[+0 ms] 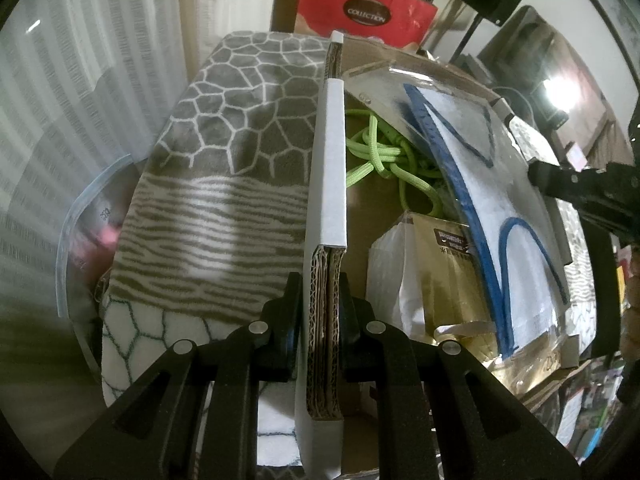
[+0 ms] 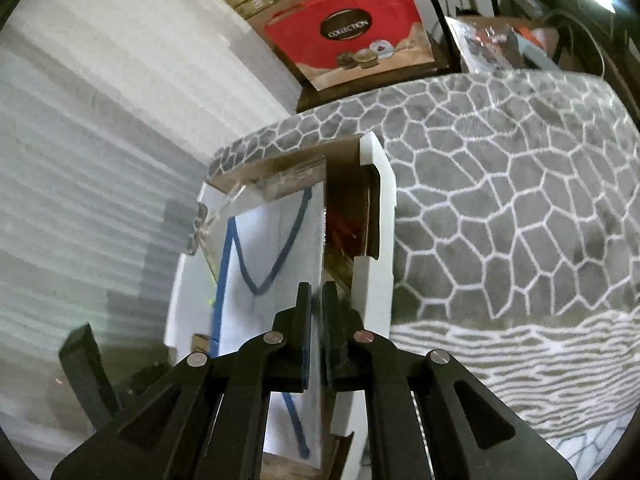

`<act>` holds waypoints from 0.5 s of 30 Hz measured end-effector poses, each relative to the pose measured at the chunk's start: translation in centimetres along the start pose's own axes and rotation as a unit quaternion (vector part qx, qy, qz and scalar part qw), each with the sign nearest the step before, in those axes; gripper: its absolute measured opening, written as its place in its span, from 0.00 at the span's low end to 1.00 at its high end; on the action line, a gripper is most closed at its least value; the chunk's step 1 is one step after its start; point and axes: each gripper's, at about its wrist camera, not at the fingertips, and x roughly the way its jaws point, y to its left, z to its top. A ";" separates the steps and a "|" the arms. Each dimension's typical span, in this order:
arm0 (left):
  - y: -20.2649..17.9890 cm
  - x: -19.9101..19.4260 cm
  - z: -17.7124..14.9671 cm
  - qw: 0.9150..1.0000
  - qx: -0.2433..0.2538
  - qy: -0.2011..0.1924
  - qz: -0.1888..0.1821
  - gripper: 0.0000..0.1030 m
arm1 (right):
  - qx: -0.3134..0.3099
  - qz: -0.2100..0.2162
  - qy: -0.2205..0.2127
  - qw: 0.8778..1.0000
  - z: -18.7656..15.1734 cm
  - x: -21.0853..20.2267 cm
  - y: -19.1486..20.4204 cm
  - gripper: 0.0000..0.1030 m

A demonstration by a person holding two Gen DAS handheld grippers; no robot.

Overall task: Organize objects
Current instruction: 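Push the blue-drawn paper down into the box with the right tool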

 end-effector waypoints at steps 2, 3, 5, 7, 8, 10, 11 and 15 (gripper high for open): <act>0.0 0.0 0.0 1.000 0.000 0.000 0.000 0.12 | -0.023 -0.010 0.007 1.000 -0.3 -0.2 0.4 0.08; 0.0 0.0 0.0 1.000 0.000 0.000 0.000 0.12 | -0.038 -0.019 0.011 0.999 -0.4 -0.3 0.7 0.09; 0.0 0.0 0.0 1.000 0.000 0.000 0.000 0.12 | -0.063 -0.031 0.013 0.997 -0.7 -0.6 1.2 0.13; 0.0 0.0 0.0 1.000 0.000 0.001 0.000 0.12 | -0.087 -0.039 0.016 0.995 -1.1 -1.1 1.7 0.13; 0.0 0.0 0.0 1.000 0.001 0.001 0.000 0.12 | -0.095 -0.042 0.015 0.994 -1.2 -1.3 1.9 0.15; 0.0 0.0 0.1 1.000 0.000 0.001 0.000 0.12 | -0.120 -0.057 0.011 0.991 -1.5 -1.9 2.3 0.22; 0.0 0.0 0.0 1.000 -0.001 0.001 0.000 0.12 | -0.125 -0.062 0.008 0.990 -1.5 -2.0 2.4 0.23; 0.1 0.0 0.1 1.000 0.000 -0.001 0.000 0.12 | -0.150 -0.058 0.013 0.987 -2.2 -2.6 2.7 0.19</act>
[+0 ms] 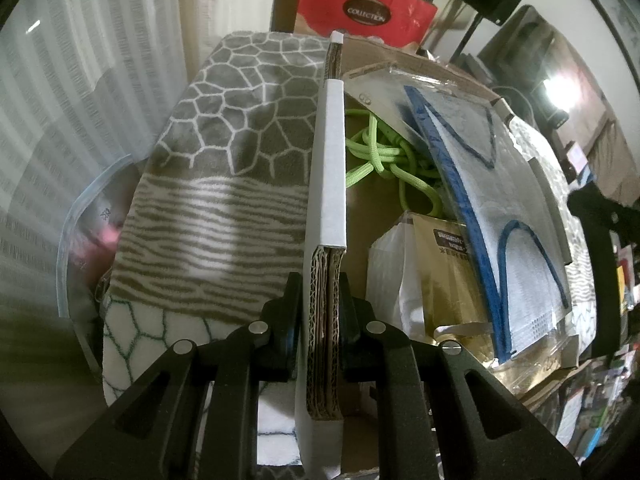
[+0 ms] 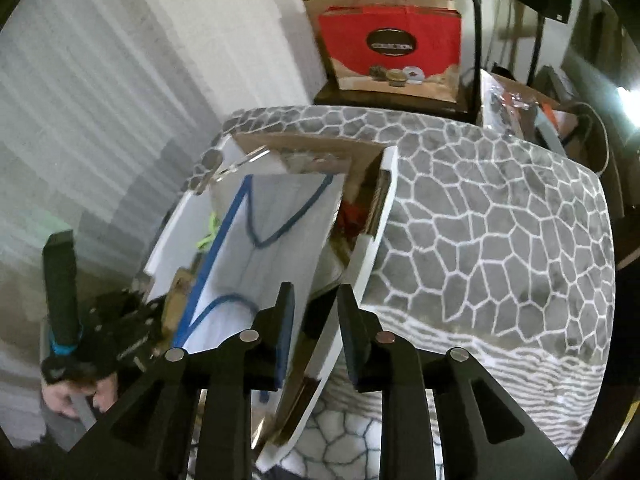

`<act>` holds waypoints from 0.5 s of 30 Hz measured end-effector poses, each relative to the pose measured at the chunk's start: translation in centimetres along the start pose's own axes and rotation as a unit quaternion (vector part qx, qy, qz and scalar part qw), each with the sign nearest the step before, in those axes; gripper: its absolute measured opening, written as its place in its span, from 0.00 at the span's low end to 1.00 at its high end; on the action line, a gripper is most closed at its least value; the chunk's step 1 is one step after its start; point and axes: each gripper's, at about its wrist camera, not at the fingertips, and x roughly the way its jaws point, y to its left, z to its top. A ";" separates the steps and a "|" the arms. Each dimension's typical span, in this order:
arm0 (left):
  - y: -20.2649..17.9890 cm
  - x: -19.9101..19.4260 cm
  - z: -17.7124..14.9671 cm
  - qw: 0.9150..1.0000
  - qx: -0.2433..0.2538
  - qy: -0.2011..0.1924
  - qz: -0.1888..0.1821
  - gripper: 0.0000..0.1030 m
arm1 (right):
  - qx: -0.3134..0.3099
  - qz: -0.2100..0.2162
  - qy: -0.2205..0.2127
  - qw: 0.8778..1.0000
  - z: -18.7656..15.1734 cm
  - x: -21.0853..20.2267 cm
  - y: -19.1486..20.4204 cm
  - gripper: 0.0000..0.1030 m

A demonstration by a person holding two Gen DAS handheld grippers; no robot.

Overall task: Organize objects
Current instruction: 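Push the blue-drawn paper down into the box with the right tool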

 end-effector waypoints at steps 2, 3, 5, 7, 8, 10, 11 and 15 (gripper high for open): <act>0.0 -0.1 0.0 1.000 0.000 -0.001 -0.001 0.12 | -0.016 -0.004 -0.001 1.000 -0.6 -0.5 0.4 0.19; 0.0 -0.1 0.1 1.000 0.000 -0.001 0.000 0.13 | -0.021 -0.001 0.002 1.000 -0.9 -0.6 0.6 0.19; 0.0 -0.1 0.1 1.000 0.001 -0.002 0.001 0.13 | -0.025 0.017 0.019 0.999 -1.7 -0.5 1.0 0.18; 0.0 -0.1 0.1 1.000 0.002 -0.002 0.002 0.13 | -0.030 0.022 0.031 0.999 -2.5 -0.3 1.3 0.18; 0.0 -0.1 0.1 1.000 0.002 -0.002 0.002 0.13 | -0.034 0.025 0.039 0.998 -2.9 -0.2 1.5 0.18; 0.0 -0.2 0.1 1.000 0.002 -0.001 0.002 0.13 | -0.038 0.028 0.045 0.998 -3.3 0.0 1.9 0.18; 0.0 -0.1 0.0 1.000 0.002 -0.001 0.003 0.13 | -0.037 0.034 0.050 0.997 -3.5 0.2 2.0 0.18; 0.0 -0.1 0.1 1.000 0.003 -0.001 0.004 0.13 | -0.045 0.049 0.058 0.996 -4.0 0.9 3.0 0.17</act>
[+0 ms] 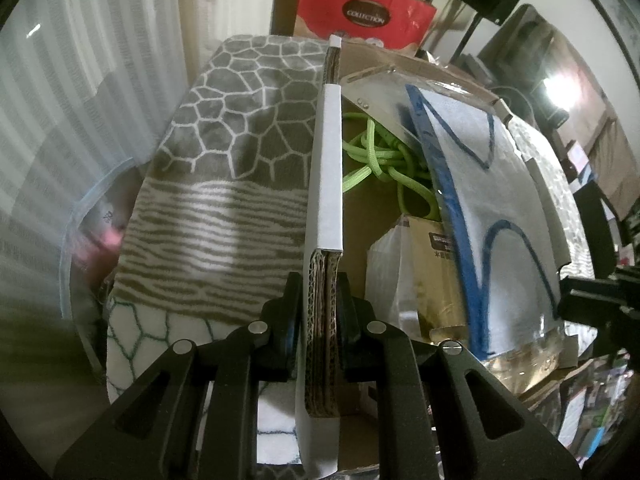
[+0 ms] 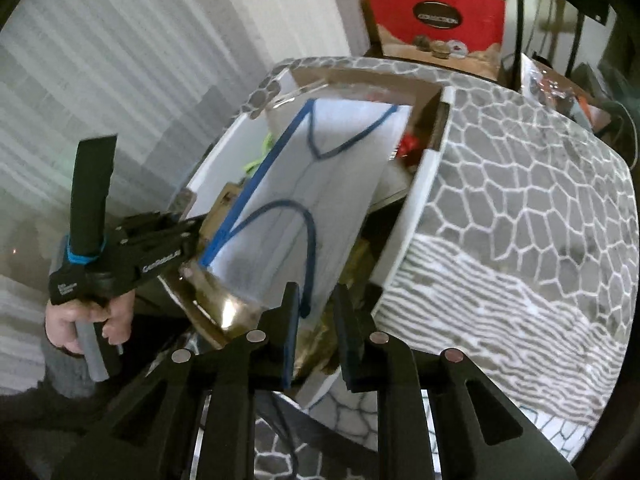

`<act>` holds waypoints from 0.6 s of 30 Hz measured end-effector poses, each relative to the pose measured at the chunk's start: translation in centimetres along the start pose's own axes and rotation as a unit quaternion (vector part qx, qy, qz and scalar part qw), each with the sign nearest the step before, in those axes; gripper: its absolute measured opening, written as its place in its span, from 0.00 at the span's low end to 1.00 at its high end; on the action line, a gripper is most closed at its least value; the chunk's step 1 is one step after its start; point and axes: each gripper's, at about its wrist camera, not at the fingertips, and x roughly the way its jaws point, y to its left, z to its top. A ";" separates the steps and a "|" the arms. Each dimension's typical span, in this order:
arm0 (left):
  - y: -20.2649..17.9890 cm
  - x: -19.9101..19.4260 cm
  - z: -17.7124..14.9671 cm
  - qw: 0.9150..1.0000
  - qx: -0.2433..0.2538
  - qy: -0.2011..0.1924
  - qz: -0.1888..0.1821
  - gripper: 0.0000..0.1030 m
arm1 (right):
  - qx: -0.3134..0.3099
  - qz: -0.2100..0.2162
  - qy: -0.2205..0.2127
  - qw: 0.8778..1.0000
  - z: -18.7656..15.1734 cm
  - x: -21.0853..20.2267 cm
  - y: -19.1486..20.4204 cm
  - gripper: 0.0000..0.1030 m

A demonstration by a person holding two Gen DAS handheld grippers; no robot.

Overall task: Organize objects
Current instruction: 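Push the blue-drawn paper down into the box with the right tool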

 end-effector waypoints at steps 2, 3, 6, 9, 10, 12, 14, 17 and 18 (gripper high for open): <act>0.0 0.0 0.1 1.000 0.001 0.001 0.000 0.13 | -0.005 0.007 0.002 1.000 -0.1 0.2 0.4 0.17; 0.1 0.0 0.1 1.000 0.002 0.001 0.000 0.13 | -0.007 0.003 0.002 1.000 0.0 0.2 0.5 0.17; 0.2 -0.1 0.2 1.000 0.002 0.001 -0.001 0.13 | 0.001 -0.001 -0.013 1.000 0.4 -0.7 -0.1 0.17; 0.2 0.0 0.2 1.000 0.002 0.001 0.000 0.13 | 0.021 -0.005 -0.040 0.999 1.0 -2.6 -1.6 0.19; 0.2 -0.1 0.2 1.000 0.003 0.001 0.001 0.13 | 0.029 -0.012 -0.049 0.998 1.3 -3.0 -2.2 0.21; 0.2 -0.1 0.2 1.000 0.003 0.001 0.001 0.13 | 0.042 -0.033 -0.058 0.997 1.9 -3.3 -3.4 0.30; 0.3 0.0 0.2 1.000 0.003 0.001 0.001 0.13 | 0.058 -0.042 -0.054 0.996 2.2 -3.0 -4.6 0.33; 0.2 -0.1 0.2 1.000 0.004 0.001 0.003 0.12 | 0.074 -0.039 -0.044 0.996 2.4 -1.9 -6.0 0.33; 0.2 -0.1 0.2 1.000 0.005 0.002 0.004 0.12 | 0.080 -0.032 -0.040 0.995 2.4 -1.4 -6.3 0.33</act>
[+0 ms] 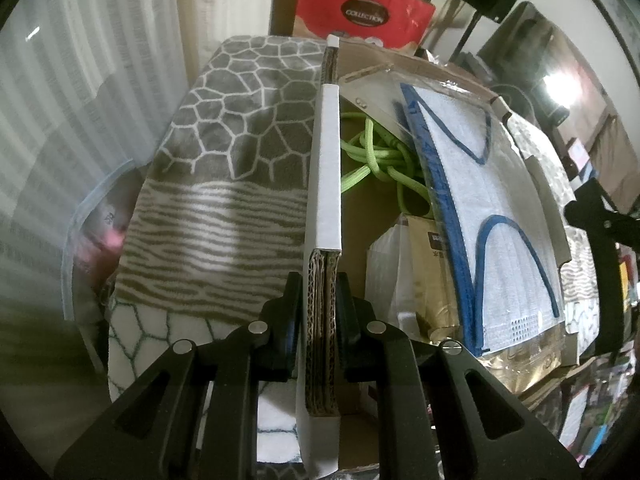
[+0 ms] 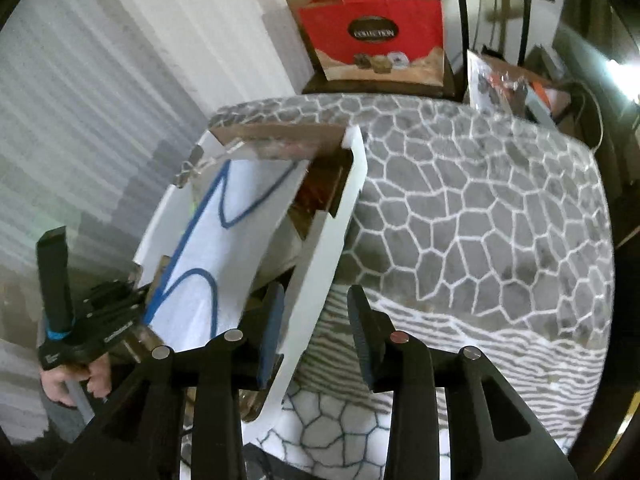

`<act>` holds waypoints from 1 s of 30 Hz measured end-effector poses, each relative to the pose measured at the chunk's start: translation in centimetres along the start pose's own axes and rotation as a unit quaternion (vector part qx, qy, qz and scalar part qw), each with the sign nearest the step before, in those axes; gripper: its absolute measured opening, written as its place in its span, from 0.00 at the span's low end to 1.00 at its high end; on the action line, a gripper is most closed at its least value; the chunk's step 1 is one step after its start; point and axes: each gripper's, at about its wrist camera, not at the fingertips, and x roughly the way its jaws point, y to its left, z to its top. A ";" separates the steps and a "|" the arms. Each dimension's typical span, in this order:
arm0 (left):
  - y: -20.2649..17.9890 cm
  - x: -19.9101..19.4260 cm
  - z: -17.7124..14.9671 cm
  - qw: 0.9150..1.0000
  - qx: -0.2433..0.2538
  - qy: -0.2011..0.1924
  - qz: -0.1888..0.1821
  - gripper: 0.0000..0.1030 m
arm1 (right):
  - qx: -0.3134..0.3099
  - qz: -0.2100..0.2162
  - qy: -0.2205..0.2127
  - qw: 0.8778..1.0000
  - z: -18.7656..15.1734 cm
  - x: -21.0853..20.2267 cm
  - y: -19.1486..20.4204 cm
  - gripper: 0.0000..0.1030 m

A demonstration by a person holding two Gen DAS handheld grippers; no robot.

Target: Organize objects

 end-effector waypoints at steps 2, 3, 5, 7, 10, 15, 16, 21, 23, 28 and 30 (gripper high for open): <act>0.0 0.0 0.0 1.000 0.001 0.001 0.002 0.12 | 0.008 0.017 0.006 1.000 -0.2 0.6 -0.4 0.33; -0.1 -0.1 0.0 1.000 0.001 0.001 0.002 0.12 | 0.012 0.024 0.008 1.000 -0.2 0.9 -0.5 0.33; -0.1 -0.1 0.1 1.000 0.001 0.002 0.003 0.12 | 0.013 0.027 0.007 1.000 -0.3 1.1 -0.4 0.33; -0.2 -0.1 0.1 1.000 0.001 0.001 0.003 0.12 | 0.013 0.019 -0.004 1.000 -0.5 0.6 -0.4 0.33; -0.1 -0.1 0.1 1.000 0.002 0.001 0.004 0.12 | 0.015 0.024 -0.037 0.999 -1.7 -1.6 0.0 0.33; -0.8 -0.2 -0.2 1.000 0.014 0.006 0.004 0.13 | 0.008 0.076 -0.063 0.995 -5.7 -5.5 1.3 0.33; -1.1 -0.3 -0.5 1.000 0.017 0.007 0.001 0.14 | 0.011 0.090 -0.061 0.994 -6.5 -5.7 1.5 0.33; -2.5 -0.5 -1.4 0.999 0.033 0.011 -0.003 0.19 | 0.037 0.168 -0.032 0.985 -9.6 -5.2 2.6 0.33; -3.0 -0.5 -1.6 0.999 0.037 0.012 -0.003 0.20 | 0.047 0.192 -0.018 0.980 -10.4 -4.3 3.0 0.33; -4.2 -0.8 -2.2 0.999 0.048 0.016 -0.005 0.22 | 0.094 0.213 -0.003 0.973 -11.4 -2.0 2.3 0.33; -5.2 -0.8 -2.5 0.998 0.053 0.017 -0.004 0.24 | 0.116 0.218 -0.008 0.969 -11.4 -1.4 1.7 0.33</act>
